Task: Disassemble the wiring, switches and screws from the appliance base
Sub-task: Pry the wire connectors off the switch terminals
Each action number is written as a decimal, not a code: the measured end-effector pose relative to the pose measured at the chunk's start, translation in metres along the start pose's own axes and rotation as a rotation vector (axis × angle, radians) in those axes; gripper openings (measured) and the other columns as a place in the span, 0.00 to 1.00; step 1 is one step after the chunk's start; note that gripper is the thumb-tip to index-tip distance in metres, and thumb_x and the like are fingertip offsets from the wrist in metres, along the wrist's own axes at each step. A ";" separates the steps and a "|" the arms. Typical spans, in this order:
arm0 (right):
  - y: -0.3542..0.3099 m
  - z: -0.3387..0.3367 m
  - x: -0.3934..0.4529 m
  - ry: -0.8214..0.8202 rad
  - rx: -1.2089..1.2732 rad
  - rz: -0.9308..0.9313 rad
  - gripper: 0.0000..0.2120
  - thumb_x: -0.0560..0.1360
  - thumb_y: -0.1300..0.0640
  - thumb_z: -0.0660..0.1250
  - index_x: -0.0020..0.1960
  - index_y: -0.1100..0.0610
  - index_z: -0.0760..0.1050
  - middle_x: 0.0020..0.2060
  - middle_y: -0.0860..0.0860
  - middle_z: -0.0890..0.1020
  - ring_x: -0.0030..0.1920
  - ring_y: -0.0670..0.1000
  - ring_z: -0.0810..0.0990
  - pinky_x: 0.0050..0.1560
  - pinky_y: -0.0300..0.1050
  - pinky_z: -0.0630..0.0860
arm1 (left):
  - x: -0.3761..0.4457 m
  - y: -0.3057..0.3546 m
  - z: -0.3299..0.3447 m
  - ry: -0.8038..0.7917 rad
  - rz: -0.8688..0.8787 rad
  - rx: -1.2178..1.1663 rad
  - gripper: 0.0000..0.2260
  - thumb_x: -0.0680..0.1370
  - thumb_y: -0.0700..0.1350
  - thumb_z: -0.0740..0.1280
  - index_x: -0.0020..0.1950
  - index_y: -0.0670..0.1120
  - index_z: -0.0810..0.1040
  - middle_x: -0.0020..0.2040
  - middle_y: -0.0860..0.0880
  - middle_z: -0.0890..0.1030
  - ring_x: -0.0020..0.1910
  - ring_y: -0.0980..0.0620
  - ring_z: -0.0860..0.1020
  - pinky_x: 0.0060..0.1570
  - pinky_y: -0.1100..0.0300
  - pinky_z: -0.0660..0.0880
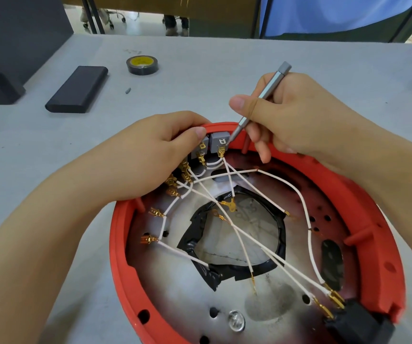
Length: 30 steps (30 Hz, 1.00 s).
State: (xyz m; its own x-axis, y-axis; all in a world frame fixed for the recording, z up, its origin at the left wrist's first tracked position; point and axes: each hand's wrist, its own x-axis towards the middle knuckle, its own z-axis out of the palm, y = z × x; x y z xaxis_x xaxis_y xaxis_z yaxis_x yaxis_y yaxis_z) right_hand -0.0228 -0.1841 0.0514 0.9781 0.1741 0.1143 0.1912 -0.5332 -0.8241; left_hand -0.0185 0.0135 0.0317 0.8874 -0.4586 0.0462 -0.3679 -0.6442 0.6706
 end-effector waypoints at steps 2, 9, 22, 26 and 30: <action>-0.001 -0.001 0.001 -0.004 0.003 0.008 0.21 0.79 0.50 0.63 0.30 0.58 0.70 0.22 0.58 0.76 0.16 0.43 0.70 0.20 0.27 0.65 | 0.000 0.000 0.000 0.000 0.001 0.000 0.10 0.81 0.55 0.55 0.50 0.67 0.75 0.46 0.60 0.80 0.44 0.63 0.76 0.42 0.72 0.70; 0.001 0.008 0.002 0.092 -0.078 -0.023 0.18 0.78 0.49 0.64 0.33 0.55 0.68 0.22 0.54 0.76 0.18 0.45 0.71 0.26 0.33 0.68 | 0.000 -0.001 -0.001 -0.002 -0.003 -0.001 0.10 0.81 0.55 0.55 0.51 0.67 0.75 0.48 0.56 0.82 0.46 0.59 0.76 0.48 0.71 0.67; -0.003 0.016 -0.015 0.222 -0.220 -0.177 0.14 0.77 0.48 0.65 0.40 0.57 0.68 0.24 0.49 0.74 0.29 0.49 0.75 0.39 0.49 0.75 | -0.002 0.000 -0.001 0.009 -0.010 -0.046 0.10 0.81 0.54 0.56 0.54 0.63 0.76 0.45 0.56 0.81 0.42 0.62 0.76 0.41 0.71 0.69; -0.001 0.015 -0.009 0.189 -0.157 -0.149 0.15 0.78 0.49 0.64 0.39 0.57 0.67 0.23 0.52 0.73 0.23 0.49 0.72 0.33 0.46 0.72 | -0.002 0.000 -0.001 -0.002 -0.015 -0.036 0.11 0.82 0.54 0.55 0.56 0.63 0.76 0.47 0.56 0.82 0.44 0.61 0.76 0.45 0.70 0.69; 0.002 0.013 -0.002 0.154 -0.089 -0.120 0.16 0.79 0.49 0.63 0.36 0.55 0.65 0.21 0.55 0.74 0.18 0.49 0.70 0.31 0.45 0.72 | -0.002 0.000 -0.001 -0.010 -0.018 -0.026 0.11 0.82 0.54 0.55 0.56 0.62 0.76 0.48 0.56 0.82 0.45 0.62 0.76 0.48 0.71 0.67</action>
State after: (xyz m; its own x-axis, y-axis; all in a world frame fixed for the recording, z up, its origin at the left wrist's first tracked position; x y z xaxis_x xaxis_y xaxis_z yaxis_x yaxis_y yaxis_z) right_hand -0.0259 -0.1751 0.0423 0.9475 0.1163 0.2979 0.3074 -0.5883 -0.7479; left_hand -0.0199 0.0149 0.0328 0.8911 -0.4531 0.0264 -0.3442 -0.6367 0.6900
